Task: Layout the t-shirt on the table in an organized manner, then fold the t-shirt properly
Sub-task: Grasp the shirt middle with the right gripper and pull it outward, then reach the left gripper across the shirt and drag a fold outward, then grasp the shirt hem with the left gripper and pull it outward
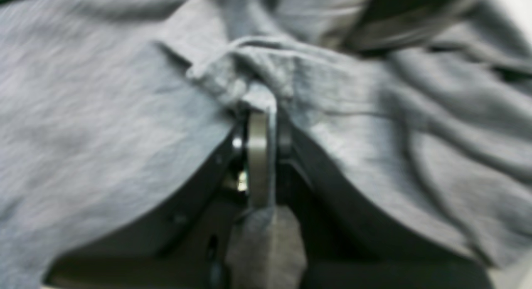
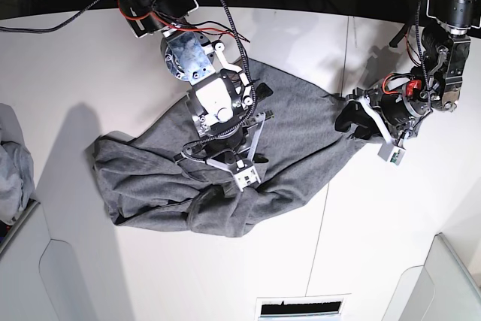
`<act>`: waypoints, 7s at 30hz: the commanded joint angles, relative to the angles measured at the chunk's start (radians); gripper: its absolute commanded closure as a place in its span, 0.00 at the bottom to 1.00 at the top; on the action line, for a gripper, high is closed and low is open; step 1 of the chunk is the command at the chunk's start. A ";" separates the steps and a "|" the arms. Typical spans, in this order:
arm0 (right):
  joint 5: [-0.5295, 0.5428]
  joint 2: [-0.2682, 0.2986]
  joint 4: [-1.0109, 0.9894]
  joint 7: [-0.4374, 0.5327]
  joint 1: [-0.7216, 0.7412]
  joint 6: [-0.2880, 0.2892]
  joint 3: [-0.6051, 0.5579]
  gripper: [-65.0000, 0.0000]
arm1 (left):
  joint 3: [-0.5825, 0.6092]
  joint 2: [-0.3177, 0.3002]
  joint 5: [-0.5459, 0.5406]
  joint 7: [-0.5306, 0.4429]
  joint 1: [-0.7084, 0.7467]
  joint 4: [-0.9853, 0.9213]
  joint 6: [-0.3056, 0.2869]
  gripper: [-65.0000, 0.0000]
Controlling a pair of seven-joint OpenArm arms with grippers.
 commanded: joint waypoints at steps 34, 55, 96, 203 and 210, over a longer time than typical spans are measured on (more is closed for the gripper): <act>-0.103 0.244 0.824 -0.180 -0.615 -0.159 0.221 0.35 | -0.008 -0.087 -0.208 0.167 0.053 0.216 -0.107 0.40; 0.331 0.232 0.657 -0.137 -0.542 0.143 0.457 0.35 | 0.483 0.136 0.411 -0.188 -0.373 0.052 0.140 0.40; 0.382 0.224 0.525 -0.051 -0.541 0.237 0.727 0.44 | 0.523 -0.134 0.365 -0.086 -0.448 -0.014 0.222 1.00; 0.420 0.262 0.572 -0.069 -0.468 0.341 0.601 0.56 | 0.225 0.128 0.228 0.035 -0.595 -0.106 0.358 0.54; 0.419 0.262 0.576 -0.040 -0.355 0.236 0.630 0.56 | 0.225 -0.024 0.068 0.051 -0.580 -0.105 0.229 0.54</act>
